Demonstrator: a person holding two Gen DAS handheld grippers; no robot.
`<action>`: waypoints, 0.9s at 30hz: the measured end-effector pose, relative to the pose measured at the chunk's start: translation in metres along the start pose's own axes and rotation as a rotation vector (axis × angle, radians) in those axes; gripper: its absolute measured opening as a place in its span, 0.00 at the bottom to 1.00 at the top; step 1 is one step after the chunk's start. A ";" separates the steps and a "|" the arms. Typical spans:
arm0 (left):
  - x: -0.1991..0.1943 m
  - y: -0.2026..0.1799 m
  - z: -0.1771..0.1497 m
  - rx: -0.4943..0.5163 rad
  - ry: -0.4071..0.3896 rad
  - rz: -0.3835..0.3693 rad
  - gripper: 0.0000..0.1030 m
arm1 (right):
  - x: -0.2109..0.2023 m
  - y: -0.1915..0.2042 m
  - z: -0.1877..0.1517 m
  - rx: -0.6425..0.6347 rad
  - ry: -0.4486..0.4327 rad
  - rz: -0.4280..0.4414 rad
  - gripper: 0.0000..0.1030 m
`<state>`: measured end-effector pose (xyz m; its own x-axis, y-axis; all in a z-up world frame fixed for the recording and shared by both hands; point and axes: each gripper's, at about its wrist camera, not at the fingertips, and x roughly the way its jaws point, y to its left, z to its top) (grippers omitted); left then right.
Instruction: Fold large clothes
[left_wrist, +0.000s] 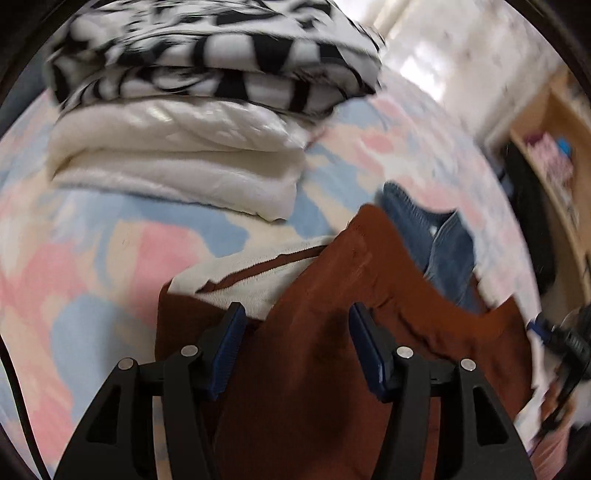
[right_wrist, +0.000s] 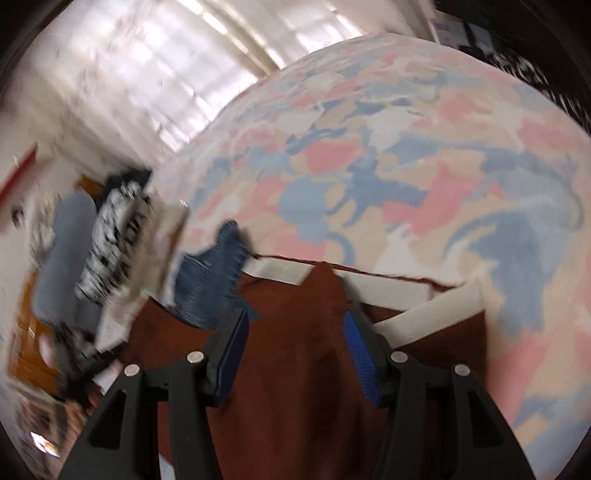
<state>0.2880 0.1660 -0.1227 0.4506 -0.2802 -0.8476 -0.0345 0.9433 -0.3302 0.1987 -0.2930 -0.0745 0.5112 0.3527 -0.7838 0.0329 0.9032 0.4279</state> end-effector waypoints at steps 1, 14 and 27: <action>0.004 0.000 0.002 0.012 0.006 0.010 0.55 | 0.004 -0.002 0.000 -0.016 0.012 -0.018 0.53; 0.034 -0.042 0.005 0.191 -0.056 0.134 0.06 | 0.038 0.005 -0.018 -0.128 -0.017 -0.139 0.11; 0.045 -0.026 0.002 0.096 -0.212 0.336 0.05 | 0.068 0.005 0.015 -0.136 -0.138 -0.257 0.09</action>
<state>0.3107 0.1288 -0.1511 0.6026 0.0794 -0.7941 -0.1323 0.9912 -0.0013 0.2467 -0.2682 -0.1187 0.6133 0.0809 -0.7857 0.0657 0.9861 0.1528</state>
